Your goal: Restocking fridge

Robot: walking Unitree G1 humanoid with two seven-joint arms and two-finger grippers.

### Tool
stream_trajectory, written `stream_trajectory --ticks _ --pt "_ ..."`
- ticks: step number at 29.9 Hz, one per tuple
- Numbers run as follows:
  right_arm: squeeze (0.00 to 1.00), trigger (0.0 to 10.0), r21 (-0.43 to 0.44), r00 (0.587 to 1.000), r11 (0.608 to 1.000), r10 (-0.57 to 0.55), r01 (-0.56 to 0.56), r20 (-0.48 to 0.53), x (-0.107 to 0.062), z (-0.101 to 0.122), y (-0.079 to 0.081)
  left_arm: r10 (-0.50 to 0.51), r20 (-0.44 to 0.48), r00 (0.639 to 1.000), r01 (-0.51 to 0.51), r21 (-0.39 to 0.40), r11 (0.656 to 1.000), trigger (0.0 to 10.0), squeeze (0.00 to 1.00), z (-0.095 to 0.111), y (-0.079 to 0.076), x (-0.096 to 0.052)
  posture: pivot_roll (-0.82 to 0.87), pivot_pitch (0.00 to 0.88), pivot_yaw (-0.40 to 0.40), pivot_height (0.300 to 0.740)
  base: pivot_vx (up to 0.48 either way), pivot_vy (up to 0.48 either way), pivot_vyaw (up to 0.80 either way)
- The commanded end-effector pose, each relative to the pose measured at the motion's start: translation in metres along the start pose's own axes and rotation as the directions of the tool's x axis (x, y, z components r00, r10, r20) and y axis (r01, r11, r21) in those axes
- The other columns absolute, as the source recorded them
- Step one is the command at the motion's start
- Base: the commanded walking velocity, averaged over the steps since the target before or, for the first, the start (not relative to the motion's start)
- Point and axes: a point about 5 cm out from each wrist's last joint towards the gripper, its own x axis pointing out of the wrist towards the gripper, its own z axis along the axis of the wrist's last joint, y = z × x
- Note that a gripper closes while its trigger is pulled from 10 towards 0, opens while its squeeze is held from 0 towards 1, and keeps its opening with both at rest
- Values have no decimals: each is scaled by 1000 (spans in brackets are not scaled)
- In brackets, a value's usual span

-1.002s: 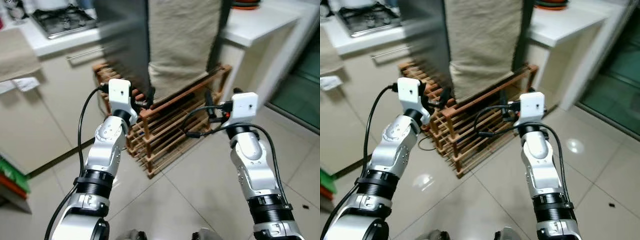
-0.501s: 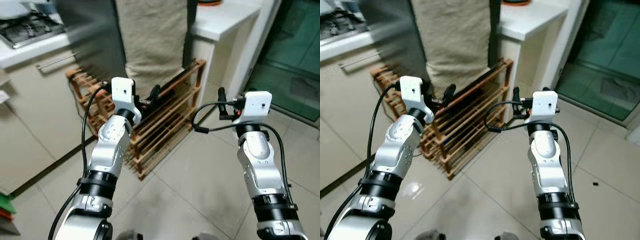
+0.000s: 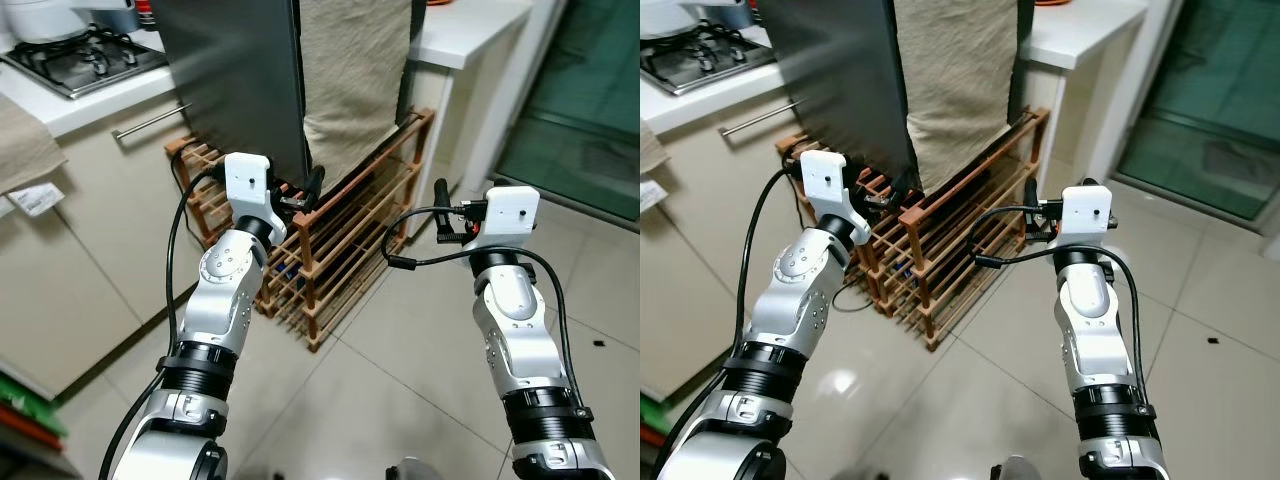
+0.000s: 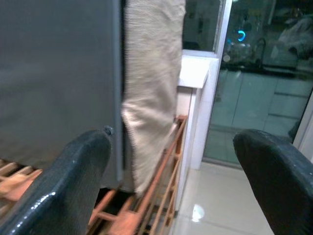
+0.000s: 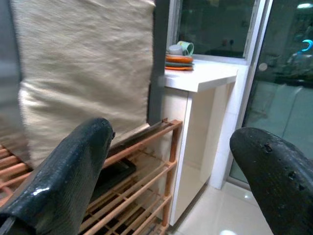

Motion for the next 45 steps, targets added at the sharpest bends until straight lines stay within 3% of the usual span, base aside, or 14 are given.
stream_trajectory --ticks 1,3,5,6,8,9,10,11,16,24,30,35,45 --pt "0 10000 2 998 999 -39 39 47 2 8 -8 -4 30 1000 4 13 1000 10000 0 7 -1 2 -111 0 49 711 0 0 -763" --pt "0 10000 8 997 998 -56 55 62 2 10 -10 0 35 999 -1 7 1000 10000 0 8 0 2 -111 0 49 711 0 0 -763" --pt "0 10000 1 978 985 -170 171 124 1 19 -28 59 50 997 -57 -33 998 10000 0 12 4 3 -112 0 47 711 0 0 -766" --pt "0 10000 1 978 985 -170 171 124 1 19 -28 59 50 997 -57 -33 998 10000 0 12 4 3 -112 0 47 711 0 0 -769" --pt "0 10000 7 969 976 -216 217 124 0 19 -36 119 28 993 -113 -141 983 10000 0 13 8 5 -112 0 47 711 0 0 -228" --pt "0 10000 7 969 976 -216 217 124 0 19 -36 119 28 993 -113 -141 983 10000 0 13 8 5 -112 0 47 711 0 0 0" --pt "0 10000 6 972 977 -215 215 91 0 13 -37 117 39 992 -107 -213 971 10000 0 16 8 6 -110 0 44 711 0 0 0" --pt "0 10000 6 974 977 -213 214 82 -1 11 -37 112 43 993 -100 -215 971 10000 0 16 8 6 -107 0 41 711 0 0 0" --pt "0 10000 15 984 986 -169 168 64 -1 7 -24 11 74 997 -6 -71 997 10000 0 20 -6 3 -100 0 40 711 248 0 0" --pt "0 10000 15 990 992 -128 127 67 2 9 -14 -21 92 996 25 -40 999 10000 0 28 -11 6 -100 0 45 711 456 0 0" --pt "0 10000 1 988 991 -131 132 77 6 12 -18 -25 102 994 35 -91 995 10000 0 37 -16 11 -105 0 32 711 476 0 0" --pt "0 10000 -10 992 995 -101 102 76 9 13 -14 30 125 992 -9 -162 987 10000 0 48 -12 16 -106 0 18 711 417 130 0" --pt "0 10000 -17 992 994 -104 106 74 5 11 -15 5 130 992 12 -129 992 10000 0 50 -18 14 -104 0 19 711 0 239 0"
